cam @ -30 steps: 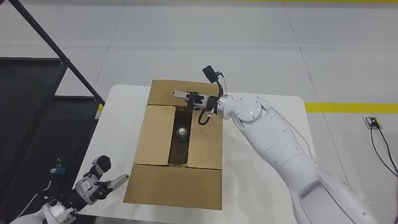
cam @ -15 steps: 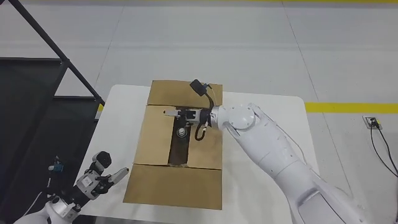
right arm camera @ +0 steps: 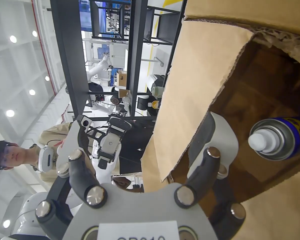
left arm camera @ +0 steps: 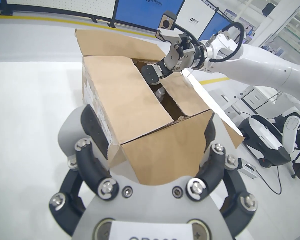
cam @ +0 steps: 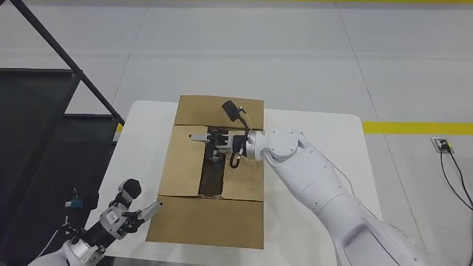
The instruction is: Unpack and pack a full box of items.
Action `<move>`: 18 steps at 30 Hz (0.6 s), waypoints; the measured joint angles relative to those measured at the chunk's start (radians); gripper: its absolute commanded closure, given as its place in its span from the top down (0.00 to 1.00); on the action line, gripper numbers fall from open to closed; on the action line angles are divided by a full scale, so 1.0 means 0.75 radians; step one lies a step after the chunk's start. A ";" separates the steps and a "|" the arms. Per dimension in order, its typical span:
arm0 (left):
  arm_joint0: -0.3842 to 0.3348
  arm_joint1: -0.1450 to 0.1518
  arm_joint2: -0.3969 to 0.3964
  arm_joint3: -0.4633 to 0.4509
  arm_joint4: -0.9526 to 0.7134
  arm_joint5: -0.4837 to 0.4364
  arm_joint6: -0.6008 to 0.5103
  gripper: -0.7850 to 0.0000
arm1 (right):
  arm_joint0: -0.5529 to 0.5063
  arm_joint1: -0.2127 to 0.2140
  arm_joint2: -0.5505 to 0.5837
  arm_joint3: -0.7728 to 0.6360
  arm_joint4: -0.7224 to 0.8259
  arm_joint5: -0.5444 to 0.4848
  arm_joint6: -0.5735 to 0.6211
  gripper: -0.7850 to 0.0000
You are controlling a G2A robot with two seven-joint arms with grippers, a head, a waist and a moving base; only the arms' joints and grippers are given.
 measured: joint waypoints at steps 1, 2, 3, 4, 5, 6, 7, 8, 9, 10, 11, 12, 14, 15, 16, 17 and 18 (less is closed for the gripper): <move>0.002 -0.001 0.005 -0.002 0.010 -0.001 0.009 1.00 | 0.006 -0.007 0.003 0.023 0.014 0.004 0.004 1.00; 0.003 -0.001 0.009 -0.004 0.017 -0.002 0.015 1.00 | 0.010 -0.013 0.003 0.038 0.020 0.008 0.006 1.00; 0.005 -0.002 0.012 -0.006 0.023 -0.003 0.021 1.00 | 0.014 -0.018 0.000 0.053 0.019 0.014 0.006 1.00; 0.007 -0.003 0.016 -0.008 0.030 -0.004 0.028 1.00 | 0.020 -0.026 -0.004 0.070 0.013 0.025 0.006 1.00; 0.009 -0.003 0.020 -0.009 0.034 -0.004 0.032 1.00 | 0.024 -0.031 -0.008 0.080 0.008 0.033 0.008 1.00; 0.010 -0.004 0.023 -0.010 0.037 -0.004 0.036 1.00 | 0.028 -0.037 -0.011 0.089 0.004 0.040 0.013 1.00; 0.010 -0.004 0.028 -0.011 0.042 -0.003 0.041 1.00 | 0.032 -0.044 -0.014 0.099 0.002 0.045 0.018 1.00; 0.010 -0.005 0.032 -0.012 0.046 -0.002 0.044 1.00 | 0.035 -0.048 -0.015 0.106 0.001 0.045 0.022 1.00; 0.009 -0.005 0.036 -0.013 0.053 0.000 0.046 1.00 | 0.038 -0.053 -0.015 0.113 0.001 0.045 0.026 1.00; 0.007 -0.006 0.041 -0.013 0.066 0.003 0.050 1.00 | 0.042 -0.058 -0.016 0.120 0.001 0.042 0.032 1.00; 0.005 -0.006 0.045 -0.013 0.074 0.005 0.053 1.00 | 0.044 -0.063 -0.016 0.125 0.000 0.039 0.036 1.00; 0.004 -0.007 0.050 -0.013 0.081 0.007 0.057 1.00 | 0.046 -0.067 -0.017 0.129 0.000 0.035 0.039 1.00; 0.002 -0.008 0.060 -0.013 0.094 0.012 0.061 1.00 | 0.050 -0.076 -0.016 0.139 0.001 0.022 0.045 1.00; 0.000 -0.008 0.063 -0.013 0.100 0.014 0.061 1.00 | 0.052 -0.080 -0.015 0.144 0.003 0.016 0.048 1.00; -0.002 -0.008 0.066 -0.014 0.111 0.018 0.062 1.00 | 0.054 -0.085 -0.012 0.151 0.007 0.009 0.053 1.00; -0.004 -0.009 0.069 -0.014 0.120 0.021 0.064 1.00 | 0.055 -0.088 -0.010 0.156 0.011 0.004 0.056 1.00; -0.005 -0.009 0.071 -0.015 0.129 0.024 0.067 1.00 | 0.057 -0.091 -0.006 0.160 0.018 -0.004 0.061 1.00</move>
